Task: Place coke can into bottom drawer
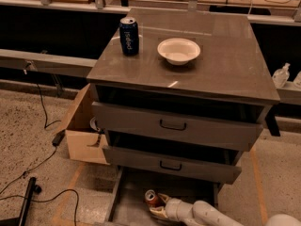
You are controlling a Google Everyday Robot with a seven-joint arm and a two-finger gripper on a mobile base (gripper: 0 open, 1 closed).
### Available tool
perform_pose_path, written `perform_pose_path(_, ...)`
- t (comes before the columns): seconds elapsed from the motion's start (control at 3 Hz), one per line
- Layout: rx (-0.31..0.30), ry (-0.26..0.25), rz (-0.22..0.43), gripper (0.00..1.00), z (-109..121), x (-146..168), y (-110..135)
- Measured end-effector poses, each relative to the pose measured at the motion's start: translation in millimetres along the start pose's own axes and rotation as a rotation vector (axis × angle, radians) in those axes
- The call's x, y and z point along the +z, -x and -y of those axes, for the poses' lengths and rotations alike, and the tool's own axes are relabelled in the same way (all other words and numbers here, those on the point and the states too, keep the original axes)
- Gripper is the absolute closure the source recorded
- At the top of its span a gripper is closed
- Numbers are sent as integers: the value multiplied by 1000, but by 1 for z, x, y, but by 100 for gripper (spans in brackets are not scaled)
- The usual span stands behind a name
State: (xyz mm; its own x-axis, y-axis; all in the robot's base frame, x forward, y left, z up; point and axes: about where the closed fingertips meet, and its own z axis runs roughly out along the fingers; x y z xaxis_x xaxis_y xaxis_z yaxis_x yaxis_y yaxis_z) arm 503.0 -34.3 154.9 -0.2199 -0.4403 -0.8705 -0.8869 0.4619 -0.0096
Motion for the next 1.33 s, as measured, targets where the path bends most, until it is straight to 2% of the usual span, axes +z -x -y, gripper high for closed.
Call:
perform_pose_path(0.33, 6, -8, -8, 12, -1, 1, 0)
perform_pose_path(0.67, 11, -51, -44, 0, 6, -20, -4)
perform_pose_path(1.0, 15, -117, -96, 9, 16, -55, -7)
perform_pose_path(1.33, 0, -186, -144, 28, 30, -95, -4)
